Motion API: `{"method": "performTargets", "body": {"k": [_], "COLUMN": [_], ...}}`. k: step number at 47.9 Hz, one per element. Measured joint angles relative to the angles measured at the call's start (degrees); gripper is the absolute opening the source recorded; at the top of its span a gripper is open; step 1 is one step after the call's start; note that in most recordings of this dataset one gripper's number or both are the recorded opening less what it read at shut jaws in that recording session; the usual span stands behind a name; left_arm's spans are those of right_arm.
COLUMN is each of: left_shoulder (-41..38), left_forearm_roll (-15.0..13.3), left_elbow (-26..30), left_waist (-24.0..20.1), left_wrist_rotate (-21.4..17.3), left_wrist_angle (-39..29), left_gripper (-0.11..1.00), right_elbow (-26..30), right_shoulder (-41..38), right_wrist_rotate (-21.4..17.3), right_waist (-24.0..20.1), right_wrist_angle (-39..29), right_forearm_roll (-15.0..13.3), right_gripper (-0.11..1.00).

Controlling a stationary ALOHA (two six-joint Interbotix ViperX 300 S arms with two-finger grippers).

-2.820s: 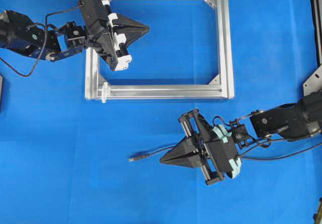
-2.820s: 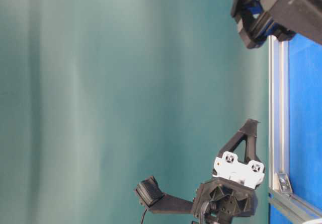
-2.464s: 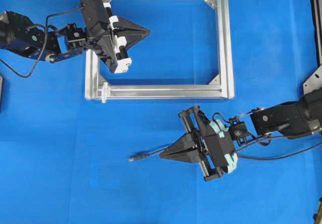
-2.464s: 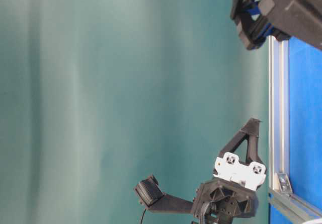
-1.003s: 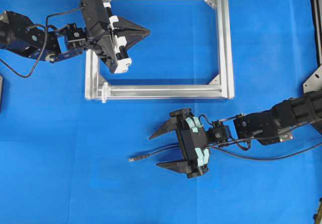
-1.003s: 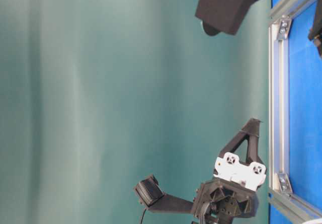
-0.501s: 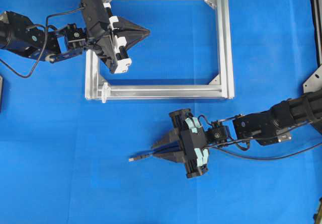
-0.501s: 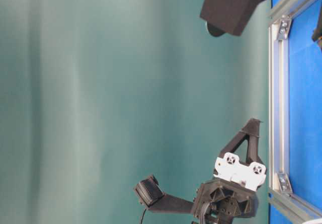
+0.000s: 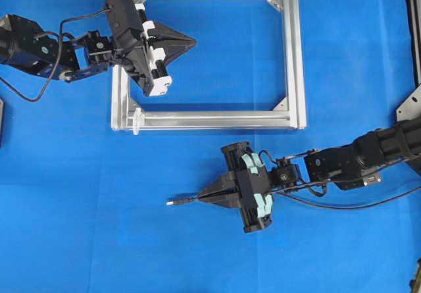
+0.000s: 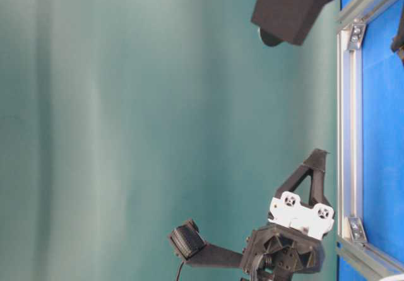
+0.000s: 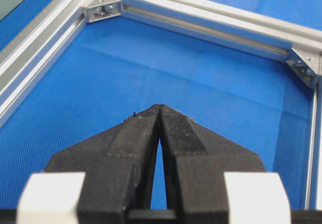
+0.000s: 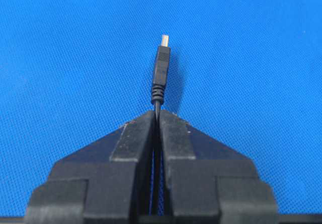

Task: Insert the wire through the string loop located on the left side.
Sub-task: 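Close the right gripper on the cable near its plug and lift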

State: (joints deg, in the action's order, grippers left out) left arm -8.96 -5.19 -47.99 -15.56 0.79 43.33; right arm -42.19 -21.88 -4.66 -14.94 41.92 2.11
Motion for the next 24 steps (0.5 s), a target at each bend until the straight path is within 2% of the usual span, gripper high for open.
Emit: {"method": "performTargets", "body": {"k": [12, 24], "left_shoulder": [0.0, 0.0], "left_forearm_roll": [0.0, 0.0], "left_elbow": [0.0, -0.1], "left_waist": [0.0, 0.1], "left_wrist_rotate": [0.0, 0.8], "left_wrist_angle": [0.1, 0.1], "left_gripper": [0.00, 0.00], "right_elbow": [-0.2, -0.2], "right_shoulder": [4.7, 12.9], "right_wrist_rotate": [0.2, 0.3], "right_waist": [0.1, 0.2], "right_wrist_angle": [-4.9, -13.4], "right_forearm_roll": [0.1, 0.0], "right_gripper": [0.00, 0.00]}}
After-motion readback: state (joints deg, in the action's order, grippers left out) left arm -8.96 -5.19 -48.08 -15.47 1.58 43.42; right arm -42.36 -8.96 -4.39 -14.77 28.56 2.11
